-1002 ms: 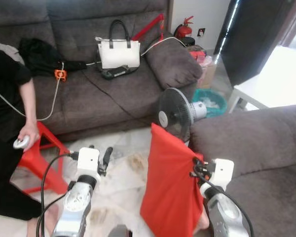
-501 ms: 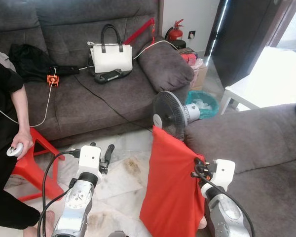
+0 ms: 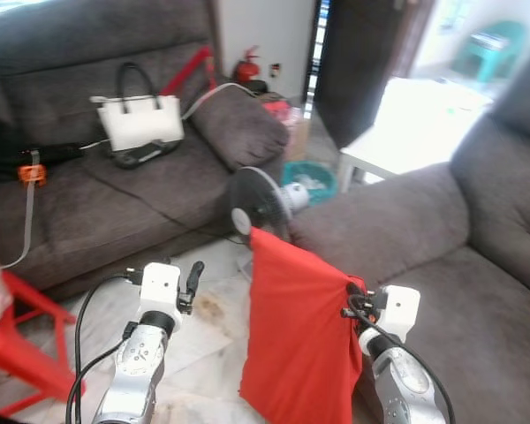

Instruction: Move the pillow to the sofa from floor

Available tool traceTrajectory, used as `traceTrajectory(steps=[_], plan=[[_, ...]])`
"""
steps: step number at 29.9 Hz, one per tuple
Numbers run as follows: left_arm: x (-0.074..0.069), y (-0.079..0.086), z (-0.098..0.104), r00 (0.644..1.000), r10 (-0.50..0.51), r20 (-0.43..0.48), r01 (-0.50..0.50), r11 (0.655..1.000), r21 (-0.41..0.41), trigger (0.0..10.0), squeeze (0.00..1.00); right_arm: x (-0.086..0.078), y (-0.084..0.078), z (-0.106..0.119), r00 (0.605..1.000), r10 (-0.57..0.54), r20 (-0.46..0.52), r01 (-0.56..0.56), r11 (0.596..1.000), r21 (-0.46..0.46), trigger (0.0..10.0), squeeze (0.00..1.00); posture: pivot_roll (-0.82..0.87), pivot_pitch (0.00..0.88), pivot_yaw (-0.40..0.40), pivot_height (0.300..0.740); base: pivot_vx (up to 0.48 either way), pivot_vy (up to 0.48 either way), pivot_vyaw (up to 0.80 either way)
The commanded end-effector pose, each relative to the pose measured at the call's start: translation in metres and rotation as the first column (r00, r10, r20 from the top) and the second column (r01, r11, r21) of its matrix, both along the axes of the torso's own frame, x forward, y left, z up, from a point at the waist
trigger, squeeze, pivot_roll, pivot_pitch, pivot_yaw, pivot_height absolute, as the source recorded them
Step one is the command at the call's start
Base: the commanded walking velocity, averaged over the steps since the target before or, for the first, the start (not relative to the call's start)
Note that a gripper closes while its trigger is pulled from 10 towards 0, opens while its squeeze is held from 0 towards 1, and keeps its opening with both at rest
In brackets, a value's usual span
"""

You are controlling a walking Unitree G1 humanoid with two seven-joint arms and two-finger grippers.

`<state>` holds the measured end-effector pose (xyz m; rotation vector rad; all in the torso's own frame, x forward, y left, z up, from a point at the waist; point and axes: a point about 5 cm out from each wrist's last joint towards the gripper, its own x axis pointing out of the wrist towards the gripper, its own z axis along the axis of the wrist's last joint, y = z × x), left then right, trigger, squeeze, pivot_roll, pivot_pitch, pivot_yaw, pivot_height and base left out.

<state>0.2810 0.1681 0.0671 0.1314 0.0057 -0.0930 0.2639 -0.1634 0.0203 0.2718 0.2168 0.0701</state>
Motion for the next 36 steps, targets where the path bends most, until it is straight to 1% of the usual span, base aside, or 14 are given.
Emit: traceTrajectory(steps=[1,4,6,7,9,11,14,16,19,23,30,36], plan=[[0.001,0.001,0.001,1.0,-0.002,-0.003,0.002,1.0,0.015,10.0,0.0,0.016,-0.004,0.024,0.992,-0.018,0.124,0.02,1.0,-0.01,10.0,0.0,0.14,0.0,-0.031,0.74,0.0,0.0,-0.8],[0.001,0.001,0.001,1.0,-0.007,-0.001,0.007,1.0,0.022,10.0,0.0,0.016,-0.006,0.025,0.992,-0.027,0.124,0.029,0.999,-0.015,10.0,0.0,0.13,0.0,-0.032,0.74,0.0,0.0,-0.8],[0.001,0.0,0.0,1.0,-0.006,-0.01,0.006,0.999,0.045,10.0,0.0,0.016,-0.008,0.025,0.992,-0.03,0.124,0.033,0.999,-0.018,10.0,0.0,0.13,0.0,-0.032,0.74,0.0,0.0,-0.8],[0.001,0.0,-0.001,1.0,-0.011,-0.012,0.011,0.998,0.068,10.0,0.0,0.016,-0.009,0.024,0.992,-0.039,0.12,0.042,0.999,-0.023,10.0,0.0,0.13,0.0,-0.033,0.74,0.0,-0.48,-0.8],[0.001,0.0,-0.001,1.0,-0.013,-0.01,0.014,0.997,0.072,10.0,0.0,0.015,-0.011,0.024,0.992,-0.044,0.116,0.047,0.999,-0.027,10.0,0.0,0.13,0.0,-0.034,0.74,0.0,-0.48,-0.8],[0.001,0.0,-0.001,1.0,-0.005,-0.009,0.005,0.998,0.06,10.0,0.0,0.015,-0.012,0.024,0.992,-0.052,0.116,0.056,0.998,-0.03,10.0,0.0,0.13,0.0,-0.034,0.74,0.0,-0.48,-0.8],[0.001,0.002,-0.001,1.0,0.01,-0.009,-0.009,0.999,0.051,10.0,0.0,0.015,-0.014,0.023,0.992,-0.061,0.113,0.065,0.997,-0.034,10.0,0.0,0.13,0.001,-0.035,0.74,0.0,0.0,-0.8],[0.001,0.002,-0.001,1.0,0.001,-0.007,0.0,0.998,0.066,10.0,0.0,0.016,-0.014,0.023,0.992,-0.064,0.109,0.068,0.997,-0.038,10.0,0.0,0.13,0.001,-0.036,0.74,0.0,0.0,-0.8],[0.0,0.003,-0.001,1.0,-0.001,-0.003,0.001,0.995,0.099,10.0,0.0,0.016,-0.014,0.022,0.992,-0.071,0.104,0.075,0.996,-0.042,10.0,0.0,0.14,0.002,-0.038,0.74,0.0,-0.48,-0.8],[0.0,0.002,-0.001,1.0,0.002,-0.003,-0.002,0.997,0.076,10.0,0.0,0.017,-0.015,0.022,0.992,-0.074,0.104,0.079,0.996,-0.045,10.0,0.0,0.14,0.004,-0.039,0.74,0.0,-0.441,-0.8],[0.0,0.0,-0.002,1.0,-0.004,-0.006,0.004,0.998,0.068,10.0,0.0,0.016,-0.023,0.021,0.989,-0.118,0.094,0.124,0.99,-0.07,10.0,0.0,0.13,0.004,-0.038,0.74,0.0,0.0,-0.8],[0.0,0.0,-0.002,1.0,-0.008,-0.006,0.009,0.998,0.062,10.0,0.0,0.015,-0.024,0.019,0.989,-0.125,0.082,0.132,0.988,-0.082,10.0,0.0,0.13,0.003,-0.038,0.74,0.0,0.0,-0.8]])
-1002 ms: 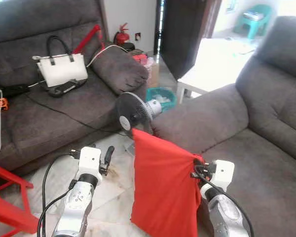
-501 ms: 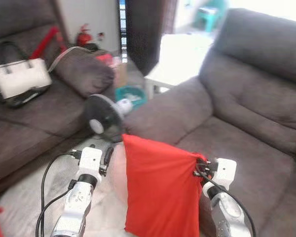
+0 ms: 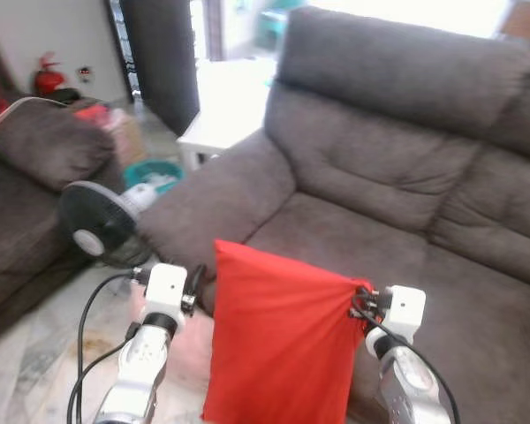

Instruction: Move the pillow to the sofa from floor

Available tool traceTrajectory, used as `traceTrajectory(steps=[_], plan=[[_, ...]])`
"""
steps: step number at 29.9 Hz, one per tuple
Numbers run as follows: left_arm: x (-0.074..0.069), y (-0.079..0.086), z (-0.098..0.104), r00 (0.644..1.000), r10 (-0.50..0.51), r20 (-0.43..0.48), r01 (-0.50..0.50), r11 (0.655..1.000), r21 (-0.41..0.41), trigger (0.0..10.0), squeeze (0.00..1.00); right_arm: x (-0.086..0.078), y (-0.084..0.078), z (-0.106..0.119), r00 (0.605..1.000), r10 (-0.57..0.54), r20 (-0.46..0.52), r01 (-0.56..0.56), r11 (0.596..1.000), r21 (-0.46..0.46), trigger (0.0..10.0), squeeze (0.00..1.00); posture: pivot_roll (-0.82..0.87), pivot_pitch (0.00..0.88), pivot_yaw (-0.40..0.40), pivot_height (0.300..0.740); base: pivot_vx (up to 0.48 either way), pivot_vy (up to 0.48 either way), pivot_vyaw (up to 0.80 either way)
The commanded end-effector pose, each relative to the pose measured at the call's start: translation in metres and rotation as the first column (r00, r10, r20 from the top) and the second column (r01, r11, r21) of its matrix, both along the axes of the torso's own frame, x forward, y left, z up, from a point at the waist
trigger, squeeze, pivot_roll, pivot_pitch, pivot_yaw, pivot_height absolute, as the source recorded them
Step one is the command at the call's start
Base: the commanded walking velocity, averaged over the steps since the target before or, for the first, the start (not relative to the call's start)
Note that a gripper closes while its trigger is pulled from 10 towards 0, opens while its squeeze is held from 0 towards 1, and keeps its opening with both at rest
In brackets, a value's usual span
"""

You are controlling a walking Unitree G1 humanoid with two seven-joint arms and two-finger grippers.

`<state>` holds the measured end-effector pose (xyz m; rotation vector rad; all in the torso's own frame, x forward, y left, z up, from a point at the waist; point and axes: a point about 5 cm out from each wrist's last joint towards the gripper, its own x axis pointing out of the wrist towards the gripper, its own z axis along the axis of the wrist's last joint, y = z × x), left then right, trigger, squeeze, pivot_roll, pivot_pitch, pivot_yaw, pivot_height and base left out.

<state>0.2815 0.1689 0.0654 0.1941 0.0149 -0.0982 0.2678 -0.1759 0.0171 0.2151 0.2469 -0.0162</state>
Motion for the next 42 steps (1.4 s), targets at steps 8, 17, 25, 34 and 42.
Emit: traceTrajectory(steps=[8,17,25,34,42], plan=[[-0.001,-0.002,-0.001,1.0,-0.016,-0.004,0.016,1.0,-0.009,10.0,0.0,0.012,-0.011,0.021,0.992,-0.049,0.114,0.052,0.998,-0.023,10.0,0.0,0.13,0.004,-0.038,0.74,0.0,0.0,-0.8],[-0.001,-0.005,-0.002,0.999,-0.034,-0.01,0.034,0.999,-0.016,10.0,0.0,0.012,-0.012,0.021,0.992,-0.055,0.114,0.059,0.998,-0.027,10.0,0.0,0.13,0.002,-0.039,0.74,0.0,0.0,-0.8],[0.0,0.0,-0.001,0.995,-0.096,-0.034,0.095,0.995,-0.004,10.0,0.0,0.013,0.002,0.022,0.988,0.1,0.122,-0.094,0.994,-0.055,10.0,0.0,0.13,0.002,-0.039,0.74,0.0,0.0,-0.37],[-0.026,0.009,-0.023,0.837,-0.445,-0.318,0.482,0.875,0.044,10.0,0.0,0.011,0.008,0.026,0.927,0.367,0.079,-0.351,0.921,-0.167,10.0,0.0,0.13,0.0,-0.037,0.74,0.0,0.0,0.0],[-0.04,0.031,-0.031,0.711,-0.512,-0.482,0.631,0.767,0.118,10.0,0.0,0.005,0.017,0.035,0.777,0.63,0.018,-0.603,0.751,-0.27,10.0,0.0,0.13,0.0,-0.037,0.74,0.0,0.0,0.0]])
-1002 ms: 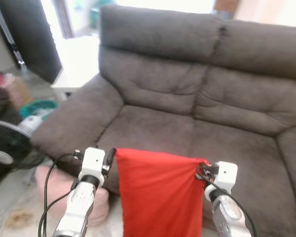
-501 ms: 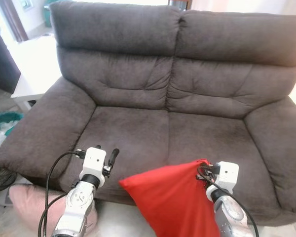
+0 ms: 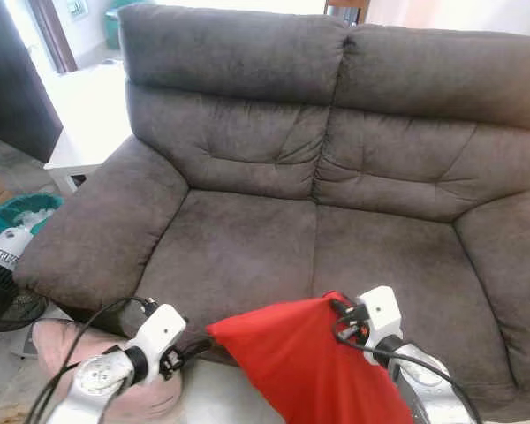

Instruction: Move the pillow to the sofa from floor

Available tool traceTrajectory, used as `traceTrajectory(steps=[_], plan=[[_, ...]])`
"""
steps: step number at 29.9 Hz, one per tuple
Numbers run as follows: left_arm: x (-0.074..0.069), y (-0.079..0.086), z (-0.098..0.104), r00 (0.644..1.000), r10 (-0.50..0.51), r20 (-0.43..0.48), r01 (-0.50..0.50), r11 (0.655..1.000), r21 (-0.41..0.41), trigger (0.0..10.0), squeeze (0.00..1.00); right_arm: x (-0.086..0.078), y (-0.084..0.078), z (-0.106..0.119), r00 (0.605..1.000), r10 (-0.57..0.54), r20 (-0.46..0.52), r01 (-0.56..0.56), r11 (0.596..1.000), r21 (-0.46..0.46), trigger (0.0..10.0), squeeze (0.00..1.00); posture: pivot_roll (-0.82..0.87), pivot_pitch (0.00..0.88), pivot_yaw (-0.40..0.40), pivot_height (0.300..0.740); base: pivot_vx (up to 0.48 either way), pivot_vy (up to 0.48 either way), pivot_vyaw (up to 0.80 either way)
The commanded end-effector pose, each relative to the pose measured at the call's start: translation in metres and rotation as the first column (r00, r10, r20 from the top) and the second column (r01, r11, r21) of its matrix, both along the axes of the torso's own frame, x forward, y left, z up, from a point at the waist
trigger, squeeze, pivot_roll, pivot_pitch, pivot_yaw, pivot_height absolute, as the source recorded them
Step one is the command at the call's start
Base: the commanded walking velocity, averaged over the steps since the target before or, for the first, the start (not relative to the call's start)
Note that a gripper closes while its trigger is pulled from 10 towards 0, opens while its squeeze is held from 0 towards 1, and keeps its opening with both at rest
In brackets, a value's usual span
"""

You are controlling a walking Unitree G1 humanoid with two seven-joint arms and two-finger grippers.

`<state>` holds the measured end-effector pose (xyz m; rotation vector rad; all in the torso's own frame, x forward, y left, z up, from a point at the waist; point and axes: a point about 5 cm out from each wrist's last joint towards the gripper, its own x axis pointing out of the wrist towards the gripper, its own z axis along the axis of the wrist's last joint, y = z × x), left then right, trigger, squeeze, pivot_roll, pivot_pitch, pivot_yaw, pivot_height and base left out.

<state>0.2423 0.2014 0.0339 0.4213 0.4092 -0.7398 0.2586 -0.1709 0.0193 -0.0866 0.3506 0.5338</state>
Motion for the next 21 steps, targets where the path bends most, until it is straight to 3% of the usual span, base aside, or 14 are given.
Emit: traceTrajectory(steps=[1,4,9,16,20,21], plan=[[-0.001,-0.002,0.001,0.999,-0.047,-0.005,0.047,0.999,0.024,10.0,0.0,0.014,0.012,0.033,0.983,0.102,0.151,-0.104,0.995,0.008,10.0,0.0,0.13,0.0,-0.037,0.74,0.0,0.0,0.0],[-0.002,0.002,0.001,0.994,-0.099,-0.042,0.102,0.993,0.053,10.0,0.0,0.008,0.015,0.036,0.962,0.24,0.13,-0.236,0.971,-0.048,10.0,0.0,0.13,0.0,-0.036,0.74,0.0,0.0,0.0],[-0.004,0.002,0.0,0.988,-0.141,-0.063,0.146,0.986,0.082,10.0,0.0,0.001,0.012,0.043,0.932,0.349,0.095,-0.344,0.937,-0.063,10.0,0.0,0.13,0.0,-0.034,0.74,0.0,0.0,0.0],[-0.008,0.0,-0.003,0.977,-0.19,-0.097,0.2,0.974,0.103,10.0,0.0,-0.013,0.01,0.055,0.88,0.472,0.051,-0.472,0.881,-0.022,10.0,0.0,0.12,0.0,-0.033,0.74,0.0,0.0,0.0],[-0.011,0.006,-0.006,0.966,-0.238,-0.105,0.254,0.948,0.19,10.0,0.0,-0.02,0.012,0.062,0.843,0.537,0.026,-0.537,0.843,-0.015,10.0,0.0,0.12,0.0,-0.033,0.74,0.0,0.0,0.0],[-0.014,0.01,-0.009,0.956,-0.267,-0.123,0.289,0.928,0.236,10.0,0.0,-0.022,0.013,0.064,0.827,0.563,0.016,-0.562,0.827,-0.022,10.0,0.0,0.12,0.0,-0.034,0.74,0.0,0.0,0.0]])
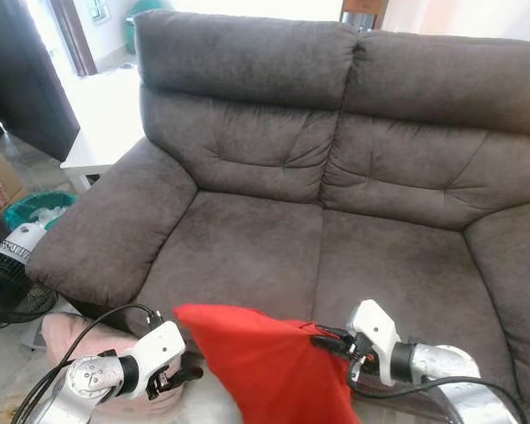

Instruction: Move the pillow to the sofa from floor

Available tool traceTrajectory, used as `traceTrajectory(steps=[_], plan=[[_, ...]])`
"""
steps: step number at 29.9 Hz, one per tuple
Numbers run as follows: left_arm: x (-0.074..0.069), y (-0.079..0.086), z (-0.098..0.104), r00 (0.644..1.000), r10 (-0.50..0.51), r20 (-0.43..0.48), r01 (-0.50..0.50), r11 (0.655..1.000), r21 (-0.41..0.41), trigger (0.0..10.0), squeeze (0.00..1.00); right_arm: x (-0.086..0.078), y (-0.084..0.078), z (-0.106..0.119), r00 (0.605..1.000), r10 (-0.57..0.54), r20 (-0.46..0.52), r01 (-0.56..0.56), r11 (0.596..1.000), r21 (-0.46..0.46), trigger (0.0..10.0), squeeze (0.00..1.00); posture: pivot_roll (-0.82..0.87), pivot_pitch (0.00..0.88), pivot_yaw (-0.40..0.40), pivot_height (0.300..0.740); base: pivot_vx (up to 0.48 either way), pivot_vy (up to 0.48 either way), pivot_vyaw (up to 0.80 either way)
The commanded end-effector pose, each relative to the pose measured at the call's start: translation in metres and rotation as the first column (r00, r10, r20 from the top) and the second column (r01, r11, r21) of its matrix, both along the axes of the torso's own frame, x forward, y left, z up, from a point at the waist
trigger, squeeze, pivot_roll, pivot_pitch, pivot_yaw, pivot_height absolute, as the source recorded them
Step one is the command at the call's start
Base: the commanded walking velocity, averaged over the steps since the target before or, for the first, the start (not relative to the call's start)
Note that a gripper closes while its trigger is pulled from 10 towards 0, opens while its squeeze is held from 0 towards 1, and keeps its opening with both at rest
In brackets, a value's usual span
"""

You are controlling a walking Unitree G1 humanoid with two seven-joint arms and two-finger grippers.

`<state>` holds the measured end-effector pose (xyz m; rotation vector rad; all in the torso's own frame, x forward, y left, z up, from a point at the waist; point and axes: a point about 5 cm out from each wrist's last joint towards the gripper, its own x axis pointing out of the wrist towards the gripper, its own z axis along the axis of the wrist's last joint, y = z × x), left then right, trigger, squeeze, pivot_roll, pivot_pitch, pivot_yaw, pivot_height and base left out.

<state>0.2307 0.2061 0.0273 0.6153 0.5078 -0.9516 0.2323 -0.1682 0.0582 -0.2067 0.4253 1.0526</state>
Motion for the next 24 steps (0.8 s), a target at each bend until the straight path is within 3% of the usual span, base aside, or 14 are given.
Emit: traceTrajectory(steps=[1,8,10,16,24], plan=[[-0.003,0.005,-0.002,0.998,-0.061,-0.012,0.062,0.995,0.081,10.0,0.0,0.003,0.01,0.026,0.992,0.086,0.092,-0.09,0.995,0.04,10.0,0.0,0.12,0.0,-0.035,0.74,0.0,0.0,0.0],[-0.003,0.002,0.008,0.992,-0.12,-0.023,0.122,0.99,0.065,10.0,0.0,-0.009,0.004,0.017,0.987,0.164,0.007,-0.163,0.985,-0.058,10.0,0.0,0.13,0.0,-0.038,0.74,0.0,0.0,0.0],[-0.011,0.006,0.006,0.984,-0.166,-0.066,0.173,0.979,0.107,10.0,0.0,-0.015,0.008,0.02,0.98,0.2,-0.007,-0.2,0.979,-0.04,10.0,0.0,0.12,0.0,-0.041,0.74,0.0,0.0,0.0],[-0.009,0.009,0.005,0.982,-0.186,-0.039,0.19,0.966,0.177,10.0,0.0,-0.024,0.008,0.026,0.965,0.262,-0.027,-0.263,0.964,-0.048,10.0,0.0,0.12,0.0,-0.04,0.74,0.0,0.0,0.0],[-0.012,0.0,-0.001,0.976,-0.209,-0.055,0.215,0.964,0.159,10.0,0.0,-0.034,0.008,0.041,0.938,0.347,-0.02,-0.347,0.937,-0.031,10.0,0.0,0.11,0.0,-0.044,0.74,0.0,0.0,0.0]])
